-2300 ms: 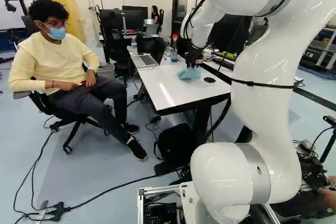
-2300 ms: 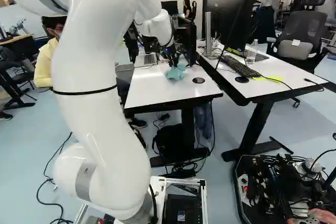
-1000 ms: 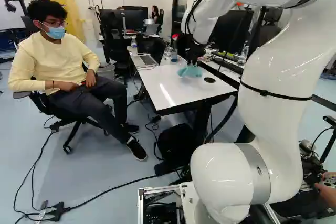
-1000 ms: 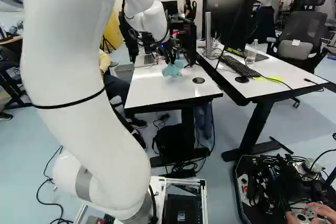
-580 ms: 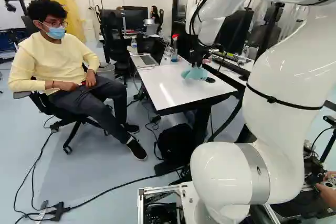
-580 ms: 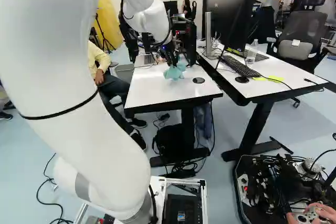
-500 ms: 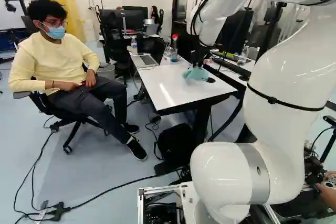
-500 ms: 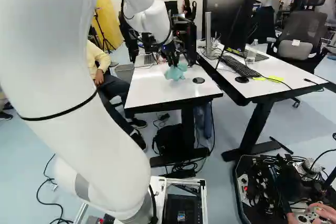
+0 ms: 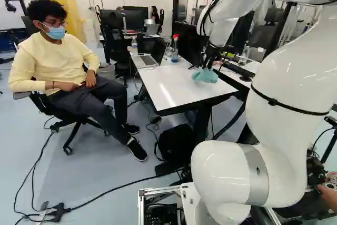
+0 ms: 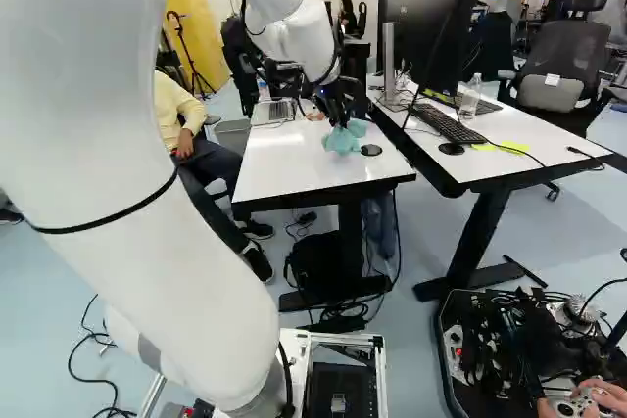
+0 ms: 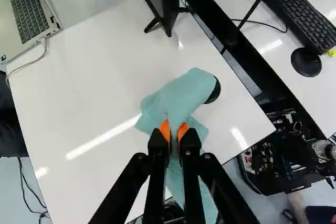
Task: Clean the table with the green towel
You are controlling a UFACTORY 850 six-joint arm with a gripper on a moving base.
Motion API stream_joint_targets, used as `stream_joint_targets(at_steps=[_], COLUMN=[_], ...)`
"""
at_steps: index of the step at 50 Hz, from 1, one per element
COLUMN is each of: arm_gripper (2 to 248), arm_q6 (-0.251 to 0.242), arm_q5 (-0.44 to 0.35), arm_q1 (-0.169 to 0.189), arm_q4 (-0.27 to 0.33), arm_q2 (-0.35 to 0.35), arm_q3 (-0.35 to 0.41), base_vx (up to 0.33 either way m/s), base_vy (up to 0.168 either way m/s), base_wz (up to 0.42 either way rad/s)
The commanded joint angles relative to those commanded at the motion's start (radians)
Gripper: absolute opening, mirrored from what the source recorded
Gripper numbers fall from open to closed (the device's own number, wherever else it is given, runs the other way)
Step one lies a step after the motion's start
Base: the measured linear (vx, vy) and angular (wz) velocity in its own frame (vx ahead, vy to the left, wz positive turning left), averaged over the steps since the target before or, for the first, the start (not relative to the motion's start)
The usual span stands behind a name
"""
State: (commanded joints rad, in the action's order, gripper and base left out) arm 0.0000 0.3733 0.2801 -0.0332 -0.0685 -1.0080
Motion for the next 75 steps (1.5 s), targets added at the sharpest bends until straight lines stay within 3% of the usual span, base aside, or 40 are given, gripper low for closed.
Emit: stream_joint_targets(at_steps=[40, 57, 58, 63, 64, 68, 69, 73, 74, 75], arm_gripper=[37, 38, 66, 66, 101, 101, 136, 136, 172, 172], arm_q6=[0.000, 0.000, 0.000, 0.000, 0.000, 0.000, 0.000, 0.000, 0.000, 0.000], arm_q5=[0.000, 0.000, 0.000, 0.000, 0.000, 0.000, 0.000, 0.000, 0.000, 0.000], arm_q1=[0.128, 0.139, 0.139, 0.139, 0.139, 0.139, 0.139, 0.139, 0.139, 0.139], arm_q4=[0.000, 0.000, 0.000, 0.000, 0.000, 0.000, 0.000, 0.000, 0.000, 0.000], arm_q2=[-0.060, -0.062, -0.062, -0.062, -0.062, -0.062, -0.062, -0.062, -0.062, -0.062], arm_q3=[-0.065, -0.067, -0.067, -0.067, -0.067, -0.067, -0.067, -0.067, -0.067, -0.067], base_vx=[0.000, 0.000, 0.000, 0.000, 0.000, 0.000, 0.000, 0.000, 0.000, 0.000], base_vy=[0.000, 0.000, 0.000, 0.000, 0.000, 0.000, 0.000, 0.000, 0.000, 0.000], base_wz=[0.000, 0.000, 0.000, 0.000, 0.000, 0.000, 0.000, 0.000, 0.000, 0.000])
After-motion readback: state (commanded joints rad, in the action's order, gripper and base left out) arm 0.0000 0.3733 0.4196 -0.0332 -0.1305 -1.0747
